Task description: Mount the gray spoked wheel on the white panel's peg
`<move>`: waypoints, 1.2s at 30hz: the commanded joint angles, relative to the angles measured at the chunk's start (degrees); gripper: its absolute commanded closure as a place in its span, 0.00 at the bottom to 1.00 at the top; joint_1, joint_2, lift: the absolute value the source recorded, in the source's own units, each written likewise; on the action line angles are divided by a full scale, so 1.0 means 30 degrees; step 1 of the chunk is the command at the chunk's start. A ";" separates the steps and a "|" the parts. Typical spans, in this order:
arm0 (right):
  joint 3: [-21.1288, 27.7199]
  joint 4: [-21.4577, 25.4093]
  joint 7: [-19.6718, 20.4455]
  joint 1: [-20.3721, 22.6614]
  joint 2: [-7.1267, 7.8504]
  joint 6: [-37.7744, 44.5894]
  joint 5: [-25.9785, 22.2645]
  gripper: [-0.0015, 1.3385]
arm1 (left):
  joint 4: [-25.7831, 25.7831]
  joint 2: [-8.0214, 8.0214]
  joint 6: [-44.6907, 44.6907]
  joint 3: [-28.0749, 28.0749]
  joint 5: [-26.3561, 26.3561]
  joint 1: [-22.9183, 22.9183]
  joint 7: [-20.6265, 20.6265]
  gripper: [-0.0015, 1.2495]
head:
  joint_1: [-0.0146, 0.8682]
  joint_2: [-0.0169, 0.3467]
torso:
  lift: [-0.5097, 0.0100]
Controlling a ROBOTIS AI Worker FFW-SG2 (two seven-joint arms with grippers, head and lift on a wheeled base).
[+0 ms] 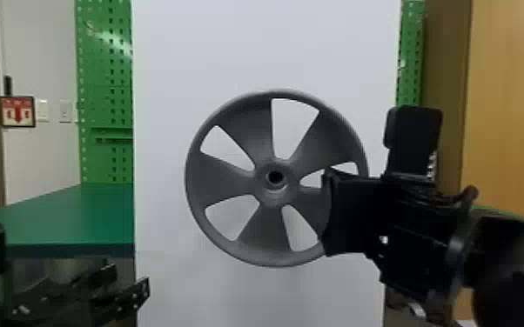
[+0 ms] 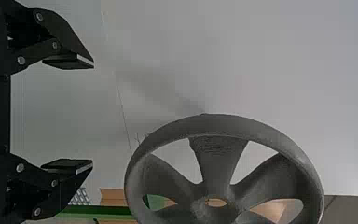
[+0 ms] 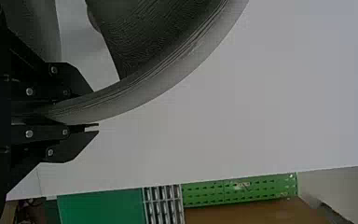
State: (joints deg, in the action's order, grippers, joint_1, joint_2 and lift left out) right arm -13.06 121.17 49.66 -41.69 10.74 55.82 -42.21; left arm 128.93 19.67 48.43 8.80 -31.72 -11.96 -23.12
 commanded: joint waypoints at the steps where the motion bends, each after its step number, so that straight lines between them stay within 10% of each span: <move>1: 0.0136 -0.0135 0.0001 -0.0108 0.0053 -0.0002 -0.0315 0.88 | 0.0001 0.0006 0.0000 -0.0034 0.0028 -0.0026 0.0000 0.39 | 0.12 0.03 | 0.05; 36: 0.0106 -0.0809 0.0001 -0.0694 0.0053 -0.0061 -0.0638 0.88 | -0.0175 0.0094 0.0000 -0.0298 0.0057 -0.0260 0.0000 0.40 | 0.12 0.03 | 0.05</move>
State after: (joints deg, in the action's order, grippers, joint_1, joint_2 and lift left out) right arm -12.48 118.83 49.65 -43.61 10.92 55.75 -44.18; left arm 128.45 19.94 48.43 7.96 -31.56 -12.66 -23.11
